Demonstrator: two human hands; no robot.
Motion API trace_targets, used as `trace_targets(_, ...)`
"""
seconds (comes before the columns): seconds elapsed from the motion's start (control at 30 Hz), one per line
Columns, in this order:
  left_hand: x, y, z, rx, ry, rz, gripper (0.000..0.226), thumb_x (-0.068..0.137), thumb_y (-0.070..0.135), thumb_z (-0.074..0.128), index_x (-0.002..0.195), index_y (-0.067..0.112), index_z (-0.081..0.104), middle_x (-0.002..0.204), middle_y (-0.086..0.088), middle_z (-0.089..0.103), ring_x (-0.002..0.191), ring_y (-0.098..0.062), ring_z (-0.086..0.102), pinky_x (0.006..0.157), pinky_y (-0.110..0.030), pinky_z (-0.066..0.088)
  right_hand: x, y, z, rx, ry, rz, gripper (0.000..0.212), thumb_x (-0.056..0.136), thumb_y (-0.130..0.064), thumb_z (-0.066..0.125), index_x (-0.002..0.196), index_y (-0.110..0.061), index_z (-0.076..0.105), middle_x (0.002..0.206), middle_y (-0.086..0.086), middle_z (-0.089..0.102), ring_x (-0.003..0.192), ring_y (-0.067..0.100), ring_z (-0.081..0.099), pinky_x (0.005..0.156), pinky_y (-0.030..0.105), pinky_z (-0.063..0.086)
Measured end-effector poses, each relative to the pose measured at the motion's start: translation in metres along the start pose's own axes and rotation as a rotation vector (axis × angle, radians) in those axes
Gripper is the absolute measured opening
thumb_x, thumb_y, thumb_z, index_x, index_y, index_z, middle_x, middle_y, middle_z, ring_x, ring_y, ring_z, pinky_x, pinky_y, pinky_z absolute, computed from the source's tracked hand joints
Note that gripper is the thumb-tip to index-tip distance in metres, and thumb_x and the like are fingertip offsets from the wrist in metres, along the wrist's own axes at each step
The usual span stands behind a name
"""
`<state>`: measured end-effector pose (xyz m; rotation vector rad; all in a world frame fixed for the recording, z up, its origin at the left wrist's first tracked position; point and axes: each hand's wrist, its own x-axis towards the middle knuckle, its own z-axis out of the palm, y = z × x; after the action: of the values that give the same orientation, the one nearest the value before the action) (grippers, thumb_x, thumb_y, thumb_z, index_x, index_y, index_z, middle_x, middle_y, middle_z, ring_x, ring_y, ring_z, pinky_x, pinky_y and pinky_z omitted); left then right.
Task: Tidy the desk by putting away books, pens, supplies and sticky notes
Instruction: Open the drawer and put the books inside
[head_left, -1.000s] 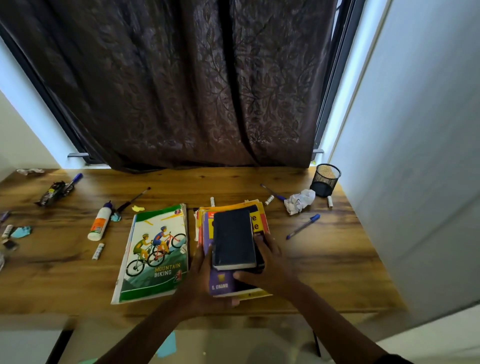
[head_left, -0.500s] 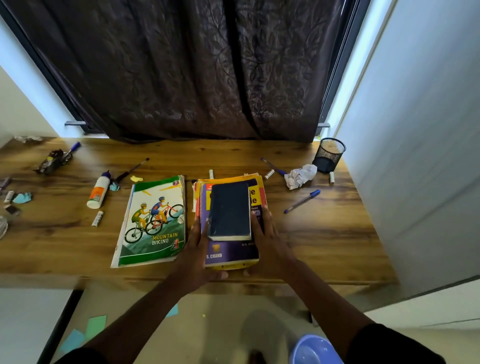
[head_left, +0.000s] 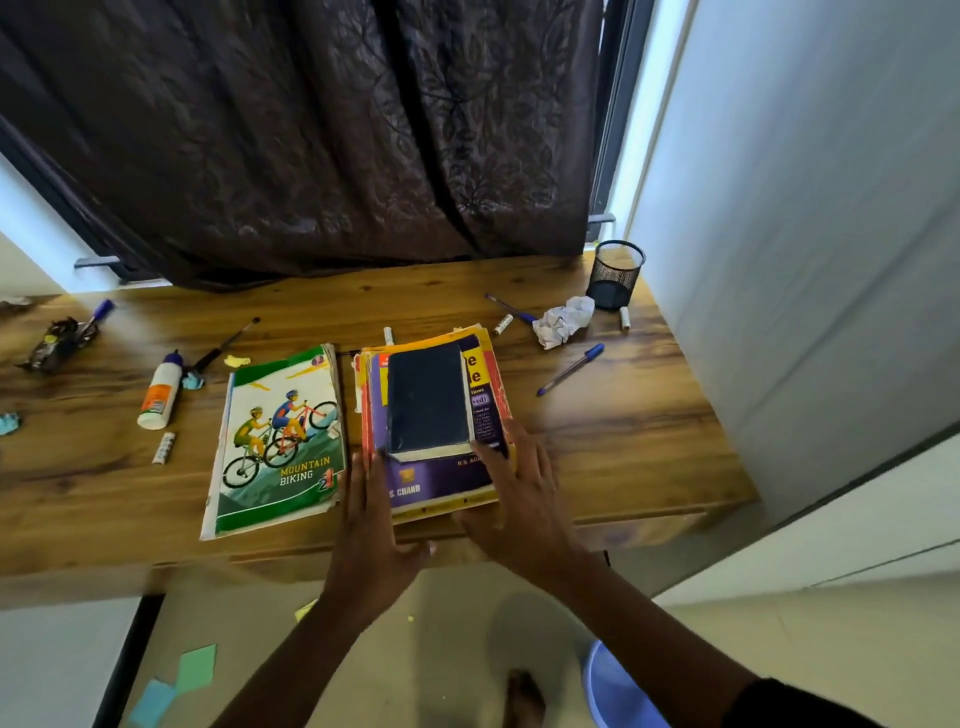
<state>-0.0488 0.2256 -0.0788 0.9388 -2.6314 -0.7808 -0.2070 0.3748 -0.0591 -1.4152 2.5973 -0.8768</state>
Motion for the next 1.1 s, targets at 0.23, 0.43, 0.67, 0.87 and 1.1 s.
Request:
trace_targets(0.23, -0.068, 0.001, 0.002, -0.089, 0.180, 0.076, 0.034, 0.079, 0.011, 0.078, 0.104, 0.030, 0.066, 0.103, 0.013, 0.069, 0.096, -0.016, 0.064, 0.081, -0.038, 0.056, -0.075, -0.019, 0.027, 0.153, 0.102, -0.083, 0.006, 0.089, -0.030, 0.066, 0.093, -0.026, 0.068, 0.101, -0.012, 0.066, 0.090, 0.008, 0.063, 0.073, 0.029, 0.054)
trace_targets(0.43, -0.077, -0.032, 0.022, -0.877, -0.118, -0.709, 0.011, 0.093, 0.024, 0.064, 0.097, 0.023, 0.075, 0.105, -0.004, 0.077, 0.102, -0.027, 0.070, 0.090, -0.046, 0.055, -0.101, -0.007, 0.083, 0.512, -0.283, 0.591, 0.013, 0.081, -0.037, 0.058, 0.078, -0.033, 0.070, 0.081, -0.008, 0.069, 0.067, 0.011, 0.065, 0.068, 0.031, 0.052)
trace_targets(0.67, -0.065, -0.072, 0.042, -1.356, -0.256, -1.156, 0.036, 0.108, 0.027, 0.037, 0.127, 0.002, 0.054, 0.143, -0.023, 0.054, 0.105, -0.037, 0.058, 0.113, -0.054, 0.041, -0.089, 0.029, 0.105, 1.401, -0.058, 1.466, 0.032, 0.104, -0.039, 0.049, 0.090, -0.009, 0.051, 0.085, 0.018, 0.061, 0.068, 0.028, 0.058, 0.069, 0.038, 0.050)
trace_targets(0.87, -0.044, -0.089, 0.057, -1.698, 0.108, -1.353, 0.067, 0.105, 0.051, 0.027, 0.150, 0.003, 0.037, 0.153, -0.024, 0.041, 0.139, -0.041, 0.043, 0.118, -0.056, 0.031, -0.063, 0.057, 0.118, 1.596, 0.182, 1.557, 0.030, 0.100, -0.044, 0.042, 0.094, -0.015, 0.051, 0.101, 0.016, 0.053, 0.084, 0.027, 0.053, 0.091, 0.043, 0.048)
trace_targets(1.1, -0.019, -0.083, 0.071, -1.865, 0.201, -1.318, 0.079, 0.096, 0.066, 0.028, 0.143, 0.006, 0.047, 0.145, -0.021, 0.051, 0.139, -0.037, 0.045, 0.118, -0.056, 0.030, -0.042, 0.066, 0.126, 1.726, 0.321, 1.616, 0.060, 0.090, -0.070, 0.037, 0.131, -0.033, 0.059, 0.135, 0.005, 0.061, 0.124, 0.028, 0.055, 0.101, 0.043, 0.035)
